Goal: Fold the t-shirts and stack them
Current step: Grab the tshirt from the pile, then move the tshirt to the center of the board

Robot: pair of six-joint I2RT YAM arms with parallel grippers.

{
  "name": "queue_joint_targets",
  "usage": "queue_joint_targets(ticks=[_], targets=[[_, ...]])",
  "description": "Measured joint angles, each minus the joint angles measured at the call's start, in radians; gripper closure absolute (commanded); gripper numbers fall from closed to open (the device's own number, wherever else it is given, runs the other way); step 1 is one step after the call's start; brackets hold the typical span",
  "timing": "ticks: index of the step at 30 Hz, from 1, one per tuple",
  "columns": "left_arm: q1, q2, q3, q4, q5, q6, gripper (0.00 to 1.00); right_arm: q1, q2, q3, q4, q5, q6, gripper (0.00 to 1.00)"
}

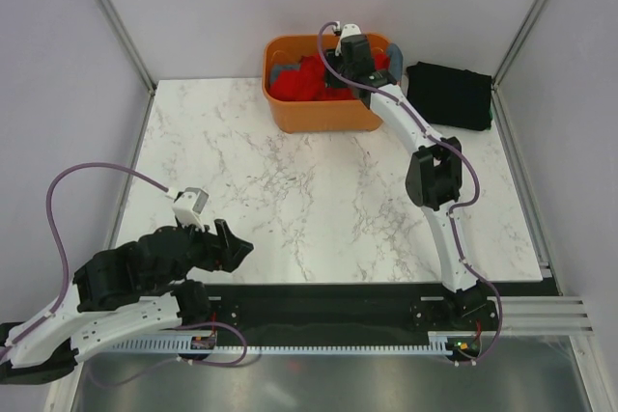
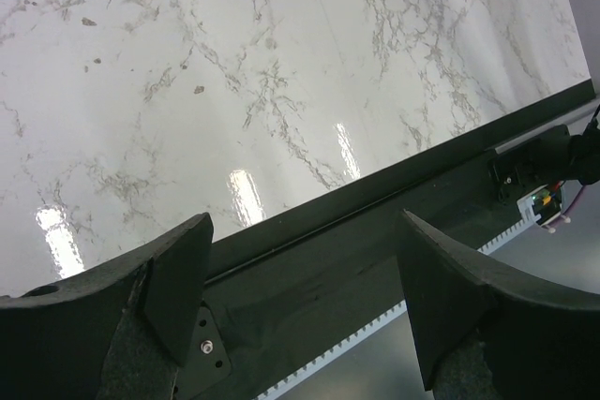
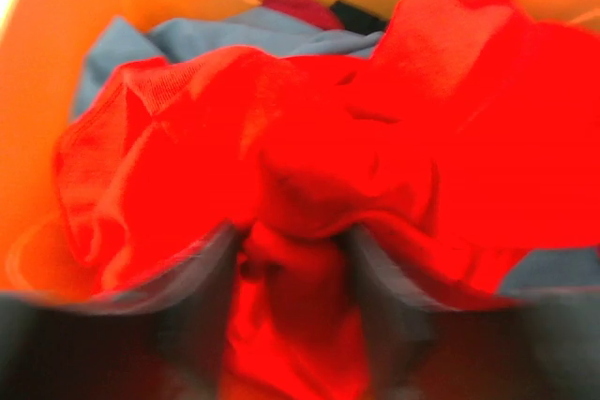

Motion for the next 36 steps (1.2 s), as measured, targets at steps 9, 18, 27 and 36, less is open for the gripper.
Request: queue_joint_targets(ticks=[9, 18, 27, 36], targets=[[0.026, 0.0, 0.0, 0.0, 0.0, 0.0, 0.16, 0.008, -0.003, 0.0, 0.046, 0.077, 0.0, 1.0], [0.039, 0.0, 0.0, 0.001, 0.002, 0.0, 0.16, 0.063, -0.238, 0.029, 0.064, 0.058, -0.007, 1.0], [0.046, 0.0, 0.0, 0.001, 0.004, 0.0, 0.16, 0.064, -0.893, -0.281, 0.235, 0.049, 0.085, 0.66], [0.047, 0.002, 0.0, 0.0, 0.0, 0.0, 0.16, -0.008, -1.387, -1.167, 0.035, 0.292, 0.335, 0.02]])
